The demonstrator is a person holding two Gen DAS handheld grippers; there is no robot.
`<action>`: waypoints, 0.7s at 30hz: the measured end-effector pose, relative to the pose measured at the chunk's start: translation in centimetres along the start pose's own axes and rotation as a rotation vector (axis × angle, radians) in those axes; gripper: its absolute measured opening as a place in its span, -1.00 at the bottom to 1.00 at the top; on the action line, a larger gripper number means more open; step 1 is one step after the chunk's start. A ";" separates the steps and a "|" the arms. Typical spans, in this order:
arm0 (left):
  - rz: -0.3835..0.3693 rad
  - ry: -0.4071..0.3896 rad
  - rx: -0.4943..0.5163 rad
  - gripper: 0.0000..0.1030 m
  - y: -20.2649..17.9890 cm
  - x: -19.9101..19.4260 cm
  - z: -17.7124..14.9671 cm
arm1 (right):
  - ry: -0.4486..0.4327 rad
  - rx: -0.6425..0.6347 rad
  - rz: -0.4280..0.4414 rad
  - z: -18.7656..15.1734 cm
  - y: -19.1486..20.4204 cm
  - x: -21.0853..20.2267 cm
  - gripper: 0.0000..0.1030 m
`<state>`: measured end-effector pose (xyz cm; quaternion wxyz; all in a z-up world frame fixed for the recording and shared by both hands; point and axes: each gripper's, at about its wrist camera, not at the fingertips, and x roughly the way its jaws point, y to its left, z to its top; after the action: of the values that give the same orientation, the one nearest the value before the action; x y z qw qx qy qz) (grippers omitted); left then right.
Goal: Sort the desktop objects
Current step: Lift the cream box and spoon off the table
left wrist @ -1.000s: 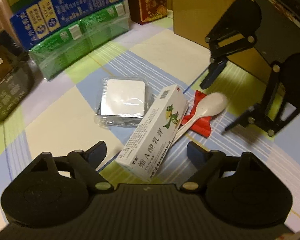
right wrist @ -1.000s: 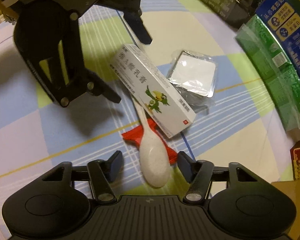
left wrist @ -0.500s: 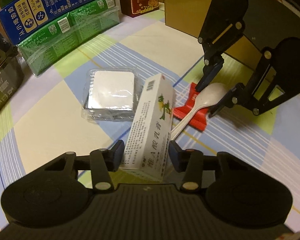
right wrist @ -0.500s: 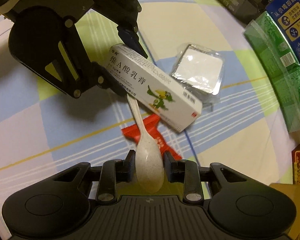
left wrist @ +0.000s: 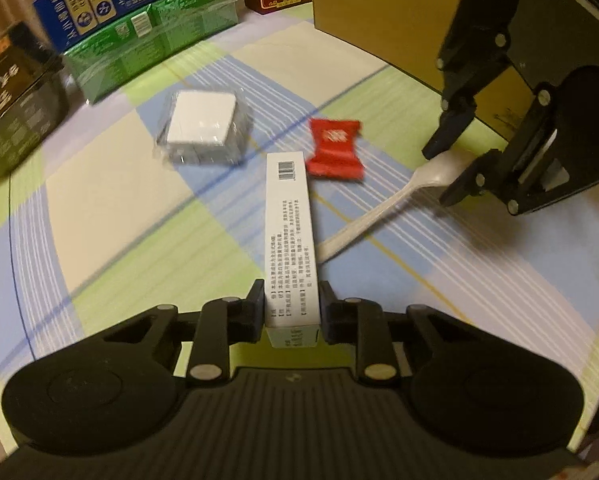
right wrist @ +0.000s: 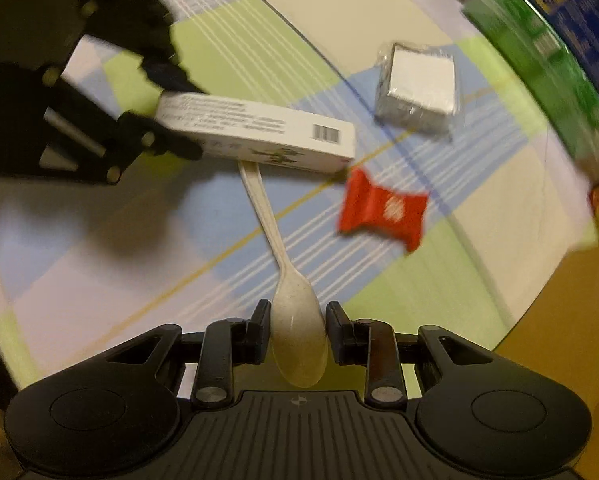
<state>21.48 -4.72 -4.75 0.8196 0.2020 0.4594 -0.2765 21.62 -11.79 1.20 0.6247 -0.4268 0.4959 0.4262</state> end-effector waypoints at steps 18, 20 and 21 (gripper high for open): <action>0.000 -0.003 -0.175 -0.55 -4.2 -4.7 -6.5 | -0.330 0.230 0.081 -9.9 8.0 0.1 -0.27; 0.000 0.002 -0.177 -0.47 -4.4 -4.5 -6.7 | -0.362 0.200 0.070 -10.5 8.2 0.3 -0.08; 0.000 0.004 -0.176 -0.36 -4.5 -4.5 -6.8 | -0.375 0.194 0.071 -10.7 8.1 0.4 -0.07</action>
<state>12.37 -2.95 -4.61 0.8332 0.1294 0.4837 -0.2347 11.16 -19.79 -1.67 0.7290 -0.2599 0.4244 0.4701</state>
